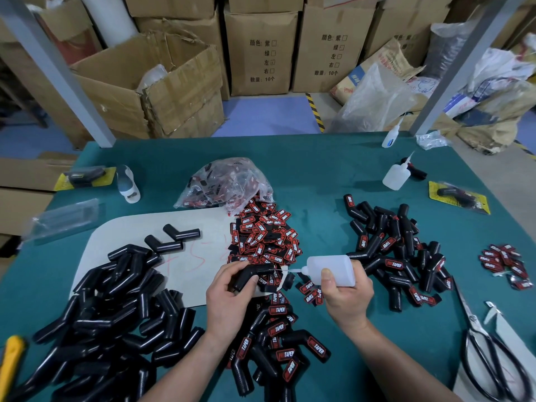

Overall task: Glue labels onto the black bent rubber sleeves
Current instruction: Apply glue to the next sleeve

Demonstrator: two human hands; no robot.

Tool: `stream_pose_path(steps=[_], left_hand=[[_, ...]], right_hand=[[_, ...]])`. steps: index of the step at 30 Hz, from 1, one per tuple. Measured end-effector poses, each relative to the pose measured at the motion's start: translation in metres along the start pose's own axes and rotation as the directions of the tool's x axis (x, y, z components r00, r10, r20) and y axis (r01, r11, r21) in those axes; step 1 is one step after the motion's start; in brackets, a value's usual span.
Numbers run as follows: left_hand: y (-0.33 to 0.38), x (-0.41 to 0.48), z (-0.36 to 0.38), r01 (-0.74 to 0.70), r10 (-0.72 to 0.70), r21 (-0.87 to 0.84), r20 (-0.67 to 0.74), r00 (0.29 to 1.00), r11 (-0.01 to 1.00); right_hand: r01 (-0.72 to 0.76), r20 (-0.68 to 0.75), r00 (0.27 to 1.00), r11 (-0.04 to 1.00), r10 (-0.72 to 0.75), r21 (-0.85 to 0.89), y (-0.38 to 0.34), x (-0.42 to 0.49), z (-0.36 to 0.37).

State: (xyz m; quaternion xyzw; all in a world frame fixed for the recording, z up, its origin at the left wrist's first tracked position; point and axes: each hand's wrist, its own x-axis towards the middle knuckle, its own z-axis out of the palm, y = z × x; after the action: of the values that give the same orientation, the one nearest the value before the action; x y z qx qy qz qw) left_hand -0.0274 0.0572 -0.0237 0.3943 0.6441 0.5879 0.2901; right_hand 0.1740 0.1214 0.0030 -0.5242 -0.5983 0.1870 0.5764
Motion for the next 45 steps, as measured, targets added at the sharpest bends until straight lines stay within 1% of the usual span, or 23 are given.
stream_pose_path(steps=[10, 18, 23, 30, 35, 45], left_hand=[[-0.0001, -0.0002, -0.0012, 0.002, -0.001, -0.009, 0.005, 1.000, 1.000], [0.0013, -0.0008, -0.0019, 0.005, -0.005, -0.006, 0.010, 1.000, 1.000], [0.0015, -0.0020, -0.0019, 0.018, -0.017, -0.024, 0.028, 0.999, 1.000], [0.0022, -0.0031, -0.0003, 0.000, 0.001, -0.032, 0.043, 0.999, 1.000], [0.0029, -0.0032, -0.0009, 0.011, -0.010, -0.033, 0.043, 0.999, 0.999], [0.0007, -0.0026, -0.0018, -0.014, 0.014, -0.012, 0.027, 1.000, 1.000]], right_hand=[[0.031, 0.000, 1.000, 1.000, -0.031, 0.000, 0.0010, 0.0003, 0.0001], [0.030, -0.001, 1.000, 0.998, -0.030, 0.051, -0.0043, 0.0011, -0.0007], [0.051, -0.004, 0.999, 0.998, -0.051, 0.025, -0.0016, -0.0023, 0.0006], [0.038, 0.036, 0.999, 0.998, -0.039, 0.041, -0.0013, -0.0039, -0.0002], [0.056, 0.025, 0.998, 0.998, -0.056, 0.003, 0.0006, -0.0025, 0.0001], [0.074, -0.011, 0.997, 0.997, -0.074, 0.024, -0.0084, 0.0007, -0.0021]])
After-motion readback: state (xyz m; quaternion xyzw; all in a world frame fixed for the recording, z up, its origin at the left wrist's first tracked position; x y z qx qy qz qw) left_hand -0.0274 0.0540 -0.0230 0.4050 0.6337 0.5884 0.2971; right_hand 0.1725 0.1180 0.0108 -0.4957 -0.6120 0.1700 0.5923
